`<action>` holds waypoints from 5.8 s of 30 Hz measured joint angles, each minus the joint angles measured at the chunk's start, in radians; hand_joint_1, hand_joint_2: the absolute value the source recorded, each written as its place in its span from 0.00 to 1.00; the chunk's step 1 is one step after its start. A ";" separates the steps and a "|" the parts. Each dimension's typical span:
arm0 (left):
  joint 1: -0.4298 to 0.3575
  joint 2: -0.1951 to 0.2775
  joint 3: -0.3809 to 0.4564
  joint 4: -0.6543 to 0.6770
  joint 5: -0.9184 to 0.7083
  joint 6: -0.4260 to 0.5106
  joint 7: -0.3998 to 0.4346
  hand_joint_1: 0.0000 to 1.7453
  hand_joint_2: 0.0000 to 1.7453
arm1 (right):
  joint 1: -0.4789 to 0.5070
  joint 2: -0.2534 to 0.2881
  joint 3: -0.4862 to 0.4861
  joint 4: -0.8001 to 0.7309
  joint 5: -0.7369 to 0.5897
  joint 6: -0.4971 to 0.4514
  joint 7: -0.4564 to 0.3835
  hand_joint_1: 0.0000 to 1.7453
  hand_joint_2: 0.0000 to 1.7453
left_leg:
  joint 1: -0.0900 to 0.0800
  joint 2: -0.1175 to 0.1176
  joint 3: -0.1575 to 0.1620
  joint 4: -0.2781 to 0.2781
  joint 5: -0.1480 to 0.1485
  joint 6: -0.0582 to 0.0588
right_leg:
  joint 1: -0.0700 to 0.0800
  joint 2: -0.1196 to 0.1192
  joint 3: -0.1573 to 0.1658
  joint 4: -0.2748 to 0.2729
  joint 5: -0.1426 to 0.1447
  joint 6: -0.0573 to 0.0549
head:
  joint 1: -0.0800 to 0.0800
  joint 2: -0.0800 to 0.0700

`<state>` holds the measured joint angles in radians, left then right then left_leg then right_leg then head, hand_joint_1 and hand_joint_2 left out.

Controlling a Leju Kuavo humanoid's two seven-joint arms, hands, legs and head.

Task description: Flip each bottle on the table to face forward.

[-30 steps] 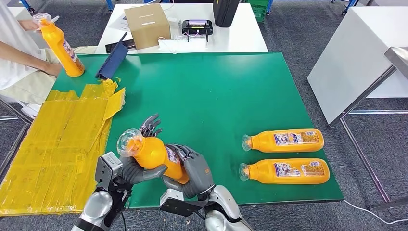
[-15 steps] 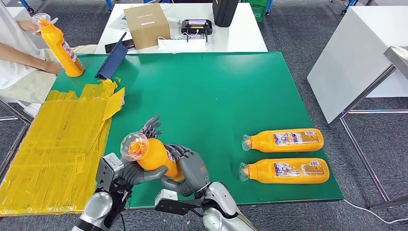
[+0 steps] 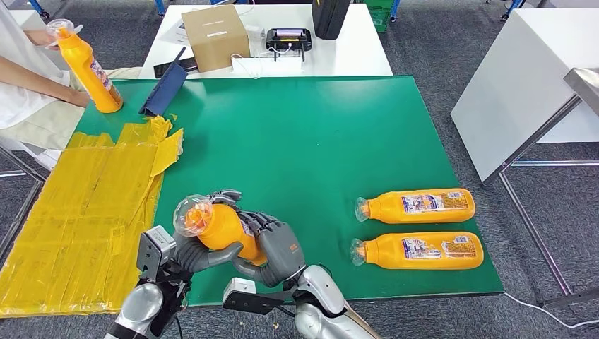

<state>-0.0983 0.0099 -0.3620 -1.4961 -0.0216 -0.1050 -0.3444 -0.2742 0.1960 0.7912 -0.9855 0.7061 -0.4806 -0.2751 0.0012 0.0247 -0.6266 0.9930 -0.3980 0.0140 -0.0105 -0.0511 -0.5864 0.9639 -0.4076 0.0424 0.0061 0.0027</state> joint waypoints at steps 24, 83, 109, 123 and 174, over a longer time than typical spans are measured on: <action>-0.002 -0.012 -0.005 -0.014 -0.004 0.057 -0.035 1.00 1.00 | 0.021 0.003 -0.007 -0.023 -0.078 -0.022 -0.038 0.08 1.00 | 0.000 0.000 0.000 0.000 0.000 0.000 | 0.000 0.000 0.000 0.000 0.000 0.000 | 0.000 0.000; -0.594 0.129 0.022 1.010 -1.464 0.389 0.666 0.00 1.00 | 0.240 -0.082 -0.320 -0.760 -0.168 -0.107 -0.119 0.00 1.00 | 0.000 -0.001 0.001 0.000 0.003 0.000 | 0.000 -0.001 0.003 0.001 0.003 -0.003 | 0.000 0.000; -0.303 0.077 0.227 0.667 -1.437 0.806 0.404 0.00 1.00 | 0.238 -0.129 -0.305 -0.711 0.065 -0.106 0.003 0.00 1.00 | 0.000 0.000 0.000 0.000 0.002 0.000 | 0.000 0.000 0.000 0.000 0.003 -0.003 | 0.000 0.000; 0.079 -0.059 0.218 -0.040 -0.877 0.716 0.063 0.00 1.00 | 0.178 -0.393 -0.469 -0.616 0.466 0.215 0.291 0.00 1.00 | -0.005 -0.002 -0.002 0.000 0.001 0.002 | -0.003 -0.001 0.000 0.000 0.002 0.000 | 0.000 0.000; 0.093 -0.029 0.027 -0.124 -0.420 0.415 -0.073 0.00 1.00 | -0.189 -0.576 -0.524 0.192 0.547 0.298 0.235 0.00 1.00 | -0.006 -0.005 -0.002 0.000 0.002 0.004 | -0.004 -0.002 0.001 0.000 0.002 0.003 | 0.000 0.000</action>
<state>-0.0053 -0.0191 -0.3354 -1.6200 -0.4421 0.3099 -0.4172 -0.4631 -0.3805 0.2669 -0.7939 1.2535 -0.1829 -0.0406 -0.0050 0.0195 -0.6289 0.9935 -0.3964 0.0183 -0.0150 -0.0535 -0.5855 0.9638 -0.4054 0.0456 0.0056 0.0027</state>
